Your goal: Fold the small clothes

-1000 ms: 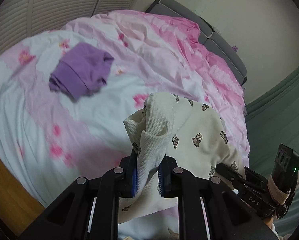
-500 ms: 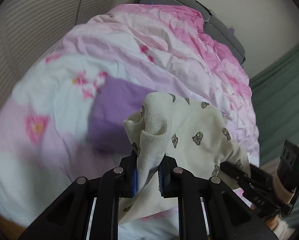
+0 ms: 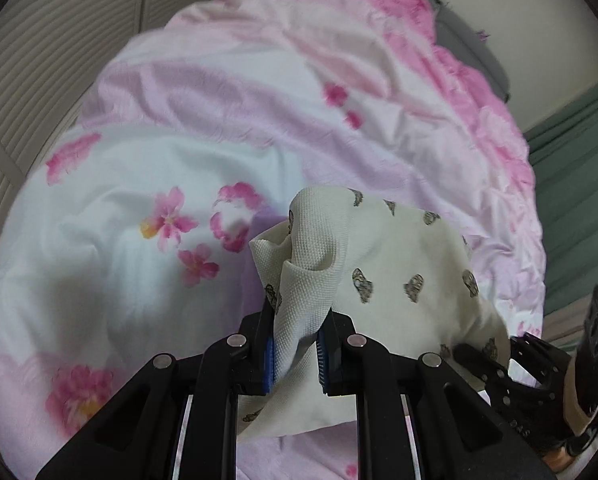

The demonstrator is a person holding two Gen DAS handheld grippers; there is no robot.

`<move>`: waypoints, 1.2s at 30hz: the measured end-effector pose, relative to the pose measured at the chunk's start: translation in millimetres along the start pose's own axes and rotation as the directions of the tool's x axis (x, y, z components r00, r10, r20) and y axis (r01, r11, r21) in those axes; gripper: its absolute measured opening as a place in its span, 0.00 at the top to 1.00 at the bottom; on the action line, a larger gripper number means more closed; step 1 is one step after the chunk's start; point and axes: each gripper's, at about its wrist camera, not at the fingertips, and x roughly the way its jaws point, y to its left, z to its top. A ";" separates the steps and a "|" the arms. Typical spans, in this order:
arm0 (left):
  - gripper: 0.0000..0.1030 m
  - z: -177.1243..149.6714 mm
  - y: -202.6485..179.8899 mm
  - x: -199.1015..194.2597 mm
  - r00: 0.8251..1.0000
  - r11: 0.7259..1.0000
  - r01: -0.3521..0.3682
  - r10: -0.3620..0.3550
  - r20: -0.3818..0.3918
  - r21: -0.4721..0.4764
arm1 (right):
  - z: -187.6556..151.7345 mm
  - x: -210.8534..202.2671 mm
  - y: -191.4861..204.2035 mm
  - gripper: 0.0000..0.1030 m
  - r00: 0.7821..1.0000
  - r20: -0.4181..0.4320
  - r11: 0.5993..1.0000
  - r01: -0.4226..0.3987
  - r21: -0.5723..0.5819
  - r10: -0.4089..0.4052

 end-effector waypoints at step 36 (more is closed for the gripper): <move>0.08 -239.8 -306.9 -146.2 0.950 0.906 -0.263 0.184 0.251 0.331 | -204.7 -260.1 -120.9 0.13 0.962 0.120 0.940 0.207 0.272 -0.247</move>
